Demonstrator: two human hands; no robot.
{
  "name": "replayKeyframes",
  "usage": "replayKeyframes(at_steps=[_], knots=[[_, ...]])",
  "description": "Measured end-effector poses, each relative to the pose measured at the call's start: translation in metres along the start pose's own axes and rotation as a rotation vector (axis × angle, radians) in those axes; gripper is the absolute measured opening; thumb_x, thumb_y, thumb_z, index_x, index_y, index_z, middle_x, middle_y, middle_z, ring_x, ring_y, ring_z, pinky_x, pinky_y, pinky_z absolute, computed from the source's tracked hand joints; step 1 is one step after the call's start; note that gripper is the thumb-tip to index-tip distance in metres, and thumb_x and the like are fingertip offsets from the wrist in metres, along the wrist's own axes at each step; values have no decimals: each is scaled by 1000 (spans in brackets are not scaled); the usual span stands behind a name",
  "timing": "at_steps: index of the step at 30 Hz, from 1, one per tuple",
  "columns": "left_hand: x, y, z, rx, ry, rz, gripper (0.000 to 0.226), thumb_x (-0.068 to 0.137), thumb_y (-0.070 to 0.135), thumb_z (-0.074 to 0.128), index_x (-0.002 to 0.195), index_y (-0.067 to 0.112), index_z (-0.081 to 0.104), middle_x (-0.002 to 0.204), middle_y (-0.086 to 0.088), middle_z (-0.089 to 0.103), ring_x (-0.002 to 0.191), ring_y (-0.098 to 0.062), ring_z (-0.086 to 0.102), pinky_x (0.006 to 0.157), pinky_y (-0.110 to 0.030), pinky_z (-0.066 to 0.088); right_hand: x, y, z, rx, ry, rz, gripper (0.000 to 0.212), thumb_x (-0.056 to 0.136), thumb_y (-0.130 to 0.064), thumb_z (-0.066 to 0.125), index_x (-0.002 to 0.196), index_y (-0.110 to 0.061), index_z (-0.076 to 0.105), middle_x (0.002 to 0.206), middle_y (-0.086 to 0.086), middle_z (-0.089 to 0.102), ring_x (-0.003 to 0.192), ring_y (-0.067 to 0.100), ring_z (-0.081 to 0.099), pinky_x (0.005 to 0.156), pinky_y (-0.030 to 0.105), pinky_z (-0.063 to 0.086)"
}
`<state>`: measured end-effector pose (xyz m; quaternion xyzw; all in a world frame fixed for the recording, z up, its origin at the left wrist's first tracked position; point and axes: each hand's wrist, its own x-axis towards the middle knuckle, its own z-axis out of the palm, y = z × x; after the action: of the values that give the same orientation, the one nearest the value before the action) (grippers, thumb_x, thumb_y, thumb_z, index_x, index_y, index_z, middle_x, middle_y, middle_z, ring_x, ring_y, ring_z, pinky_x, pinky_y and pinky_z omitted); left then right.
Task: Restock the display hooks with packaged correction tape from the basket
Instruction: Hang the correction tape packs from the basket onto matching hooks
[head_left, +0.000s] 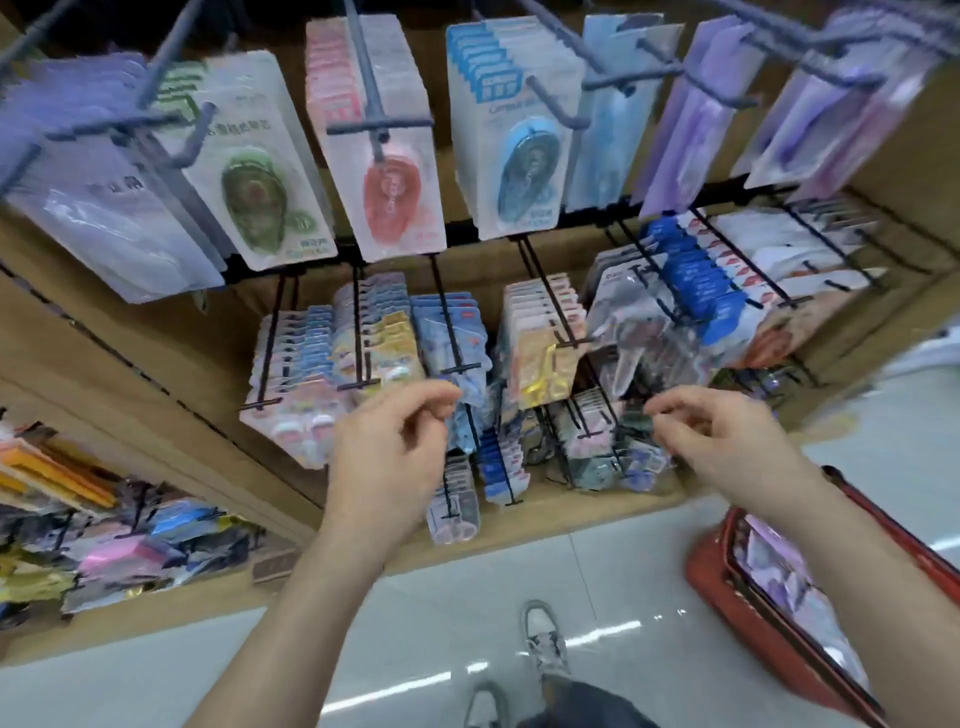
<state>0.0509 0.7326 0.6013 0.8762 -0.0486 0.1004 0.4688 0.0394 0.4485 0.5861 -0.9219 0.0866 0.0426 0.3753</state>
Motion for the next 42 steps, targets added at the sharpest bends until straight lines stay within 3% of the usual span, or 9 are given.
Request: replayKeyframes(at_steps=[3, 7, 9, 12, 18, 24, 29, 34, 42], knots=[[-17, -9, 23, 88, -172, 40, 32, 86, -5, 57, 92, 20, 76, 87, 26, 62, 88, 20, 55, 75, 2, 37, -38, 47, 7, -121, 34, 83, 13, 91, -17, 66, 93, -28, 71, 78, -8, 70, 71, 14, 62, 64, 21, 40], [-44, -14, 77, 137, -440, 38, 26, 91, 5, 58, 96, 23, 77, 90, 19, 67, 85, 4, 62, 79, -13, 45, -101, 116, 14, -158, 59, 270, 20, 92, -29, 56, 99, -21, 73, 82, -6, 71, 77, 18, 64, 71, 29, 44], [-58, -16, 109, 175, -550, 59, 22, 92, 10, 60, 101, 23, 76, 93, 11, 72, 86, -10, 66, 79, -25, 48, -133, 146, 14, -88, 109, 377, 16, 92, -20, 60, 96, -13, 74, 83, -5, 69, 80, 19, 64, 72, 26, 42], [-75, -11, 162, 267, -694, 121, 22, 93, 16, 61, 104, 27, 75, 96, 8, 74, 83, -10, 64, 75, -24, 45, -179, 193, 13, 30, 215, 607, 20, 91, -7, 64, 109, -10, 71, 100, 5, 73, 94, 26, 68, 90, 38, 50], [-105, 28, 281, 276, -856, 110, 21, 93, 22, 59, 102, 34, 74, 94, 13, 73, 83, -12, 67, 83, -36, 55, -252, 285, -5, 251, 444, 908, 30, 96, -18, 60, 125, -18, 60, 109, 5, 66, 95, 21, 63, 85, 30, 46], [-147, 75, 423, 209, -959, 26, 23, 94, 13, 57, 102, 25, 75, 95, 11, 71, 87, -11, 65, 80, -24, 46, -287, 393, -48, 349, 491, 1068, 33, 97, -20, 59, 130, -18, 58, 119, 5, 65, 101, 22, 62, 91, 35, 49], [-171, 81, 538, 215, -1034, -8, 22, 93, 9, 57, 103, 19, 74, 99, 4, 71, 92, -17, 63, 78, -25, 42, -279, 481, -72, 556, 590, 1156, 25, 96, -17, 58, 121, -22, 62, 110, 5, 68, 97, 25, 66, 91, 46, 55], [-183, 50, 648, 234, -1124, -118, 25, 94, 12, 57, 115, 17, 69, 110, 0, 69, 105, -17, 63, 86, -25, 44, -227, 566, -67, 733, 657, 1194, 15, 97, -13, 59, 110, -20, 63, 98, 7, 67, 92, 25, 67, 83, 38, 56], [-174, -51, 823, 317, -1163, -382, 49, 94, 17, 60, 142, 10, 47, 134, -7, 57, 103, -15, 52, 85, -26, 37, -118, 717, 2, 683, 464, 1232, 47, 92, -16, 66, 136, -22, 52, 117, 0, 58, 105, 19, 59, 92, 32, 47]])
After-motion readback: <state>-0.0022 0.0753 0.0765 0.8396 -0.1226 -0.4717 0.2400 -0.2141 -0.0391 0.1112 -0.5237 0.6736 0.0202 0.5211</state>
